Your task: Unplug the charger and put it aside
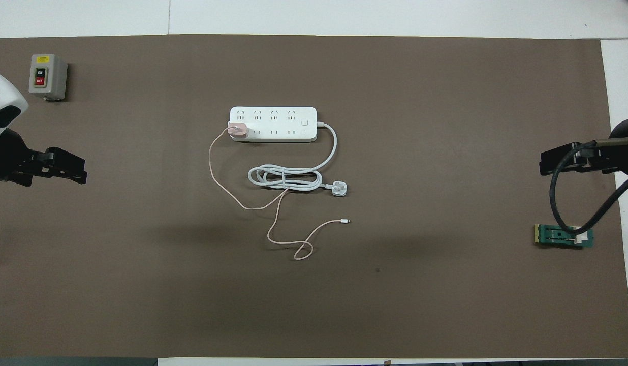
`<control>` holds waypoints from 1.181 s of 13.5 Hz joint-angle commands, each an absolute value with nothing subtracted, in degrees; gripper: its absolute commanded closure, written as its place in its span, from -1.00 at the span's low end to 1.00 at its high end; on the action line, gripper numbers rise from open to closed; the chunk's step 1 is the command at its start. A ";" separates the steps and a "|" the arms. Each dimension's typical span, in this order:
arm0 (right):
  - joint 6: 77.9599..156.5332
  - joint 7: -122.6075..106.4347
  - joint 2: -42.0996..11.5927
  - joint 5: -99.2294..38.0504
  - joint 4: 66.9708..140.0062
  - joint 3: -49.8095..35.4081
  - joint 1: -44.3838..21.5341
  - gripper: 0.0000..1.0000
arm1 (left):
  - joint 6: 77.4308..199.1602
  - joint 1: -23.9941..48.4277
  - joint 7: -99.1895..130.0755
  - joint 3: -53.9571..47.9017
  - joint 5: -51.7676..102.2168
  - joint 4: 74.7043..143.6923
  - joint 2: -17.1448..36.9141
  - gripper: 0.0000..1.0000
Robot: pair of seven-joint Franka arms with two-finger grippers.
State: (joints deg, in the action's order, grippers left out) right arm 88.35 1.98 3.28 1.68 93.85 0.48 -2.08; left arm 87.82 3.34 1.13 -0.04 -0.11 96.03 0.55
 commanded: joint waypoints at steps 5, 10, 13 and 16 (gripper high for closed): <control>88.42 0.35 4.04 2.37 94.48 0.09 -1.67 -1.00 | 88.77 3.16 0.97 0.09 0.44 95.71 0.79 -1.00; 88.33 0.53 4.04 2.37 94.48 0.17 -1.41 -1.00 | 88.69 3.16 1.84 0.61 0.35 96.32 0.27 -1.00; 88.33 0.44 4.04 2.37 94.48 0.09 -1.32 -1.00 | 88.94 3.16 3.59 0.44 0.35 96.85 -0.18 -1.00; 88.24 0.35 4.04 2.11 94.57 0.09 -1.41 -1.00 | 90.52 4.13 13.85 0.18 0.44 97.38 0.09 -1.00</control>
